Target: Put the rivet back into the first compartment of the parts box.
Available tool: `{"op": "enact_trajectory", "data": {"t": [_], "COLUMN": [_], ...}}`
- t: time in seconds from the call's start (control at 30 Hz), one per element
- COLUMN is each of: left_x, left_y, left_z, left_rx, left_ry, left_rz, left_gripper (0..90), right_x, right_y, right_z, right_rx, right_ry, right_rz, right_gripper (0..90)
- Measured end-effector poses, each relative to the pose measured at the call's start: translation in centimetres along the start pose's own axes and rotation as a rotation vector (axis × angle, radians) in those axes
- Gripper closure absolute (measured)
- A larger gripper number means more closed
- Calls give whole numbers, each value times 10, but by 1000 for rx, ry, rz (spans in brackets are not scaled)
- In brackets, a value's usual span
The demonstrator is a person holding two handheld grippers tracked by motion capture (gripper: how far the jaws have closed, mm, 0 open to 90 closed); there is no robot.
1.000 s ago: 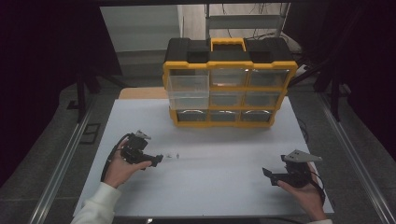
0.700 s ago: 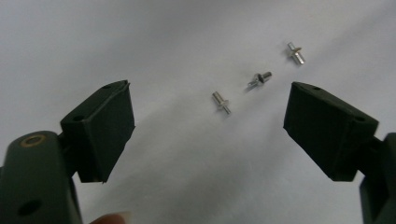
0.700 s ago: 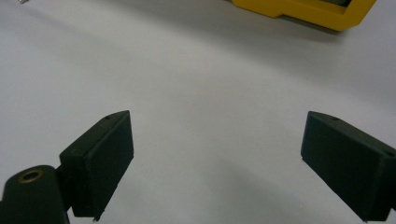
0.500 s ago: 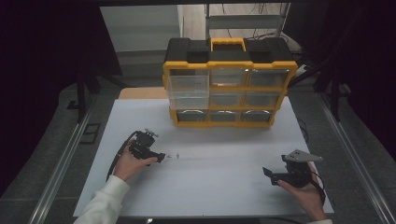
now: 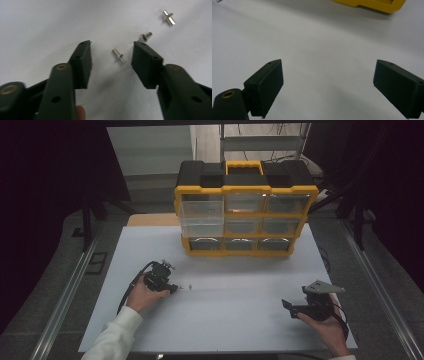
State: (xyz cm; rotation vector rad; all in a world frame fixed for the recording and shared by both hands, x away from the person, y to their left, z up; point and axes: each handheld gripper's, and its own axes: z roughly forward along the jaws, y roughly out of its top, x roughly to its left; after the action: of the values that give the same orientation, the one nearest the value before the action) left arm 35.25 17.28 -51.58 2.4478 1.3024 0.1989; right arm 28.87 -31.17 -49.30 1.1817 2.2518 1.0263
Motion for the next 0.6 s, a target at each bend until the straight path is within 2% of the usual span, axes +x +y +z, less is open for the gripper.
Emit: {"op": "enact_trajectory", "data": {"t": [0.03, 0.17, 0.27, 0.37, 0.4, 0.43, 0.57, 0.6], "left_x": [0, 0, 2, 4, 4, 4, 3, 4], "left_y": [1, 3, 4, 4, 3, 3, 4, 4], "left_z": [0, 0, 0, 0, 0, 0, 0, 0], "left_rx": [2, 13, 13, 11, 11, 10, 12, 9], "left_ry": [-4, -27, -44, -45, -45, -48, -54, -67], "left_rz": [1, 14, -4, -11, -10, -9, 8, 8], "left_gripper": [526, 625, 655, 738, 738, 777, 828, 829], "right_x": [0, 0, 0, 0, 0, 0, 1, 1], "right_y": [0, 0, 0, 0, 0, 0, 1, 1], "right_z": [0, 1, 1, 1, 1, 1, 0, 0], "right_rx": [0, 4, 6, 9, 9, 9, 4, 4], "right_ry": [0, -6, -8, -10, -10, -10, -4, -3], "right_rz": [0, -2, -5, -7, -7, -7, -4, -3], "right_gripper": [96, 96, 96, 96, 96, 96, 96, 96]}}
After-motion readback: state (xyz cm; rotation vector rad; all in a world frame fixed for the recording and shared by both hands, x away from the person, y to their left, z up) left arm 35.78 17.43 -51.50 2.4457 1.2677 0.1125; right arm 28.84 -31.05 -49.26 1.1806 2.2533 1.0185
